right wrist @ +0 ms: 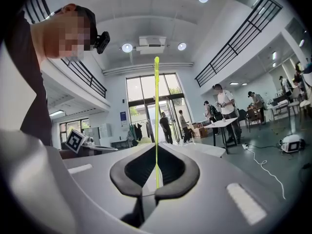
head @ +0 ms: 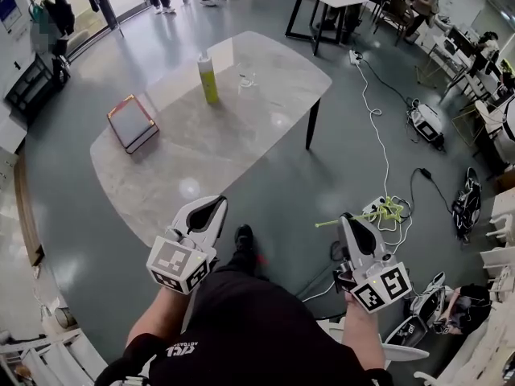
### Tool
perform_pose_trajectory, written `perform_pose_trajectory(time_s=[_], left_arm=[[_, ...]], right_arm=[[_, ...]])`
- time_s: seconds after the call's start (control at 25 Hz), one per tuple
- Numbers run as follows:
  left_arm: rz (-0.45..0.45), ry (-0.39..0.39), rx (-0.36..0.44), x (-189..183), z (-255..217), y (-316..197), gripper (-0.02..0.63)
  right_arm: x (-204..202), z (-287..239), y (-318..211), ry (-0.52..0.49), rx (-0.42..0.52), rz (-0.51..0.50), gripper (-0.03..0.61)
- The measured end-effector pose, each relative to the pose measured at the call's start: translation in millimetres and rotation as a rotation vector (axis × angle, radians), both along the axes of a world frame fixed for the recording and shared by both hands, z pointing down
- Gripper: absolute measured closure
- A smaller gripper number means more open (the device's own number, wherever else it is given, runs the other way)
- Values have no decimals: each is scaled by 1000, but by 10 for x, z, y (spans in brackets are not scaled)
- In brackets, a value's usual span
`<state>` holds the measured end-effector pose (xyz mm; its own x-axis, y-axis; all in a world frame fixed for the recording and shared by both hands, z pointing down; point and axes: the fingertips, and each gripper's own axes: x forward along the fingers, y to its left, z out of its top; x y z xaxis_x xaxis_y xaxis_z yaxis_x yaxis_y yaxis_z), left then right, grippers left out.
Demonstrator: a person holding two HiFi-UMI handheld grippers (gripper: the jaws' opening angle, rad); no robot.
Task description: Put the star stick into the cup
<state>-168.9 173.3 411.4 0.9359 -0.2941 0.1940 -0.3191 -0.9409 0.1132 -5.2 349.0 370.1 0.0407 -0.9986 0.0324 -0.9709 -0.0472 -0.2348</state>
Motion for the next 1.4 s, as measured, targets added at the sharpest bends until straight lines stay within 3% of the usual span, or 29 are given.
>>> perform_pose_trajectory(time_s=[0.52,0.96,1.4], left_arm=[[-9,6,7,565,-69,-1242,612],[-41,20,-11,668,-57,-1801,612],[-101,13,-4,1153,44,-2265,612]], right_arm=[[599,-140,-1415,1,-17,-28,557],[732,-168,-2141,7,-30,-79,558],[1311,10,-2966,-31,-29,-201,558]])
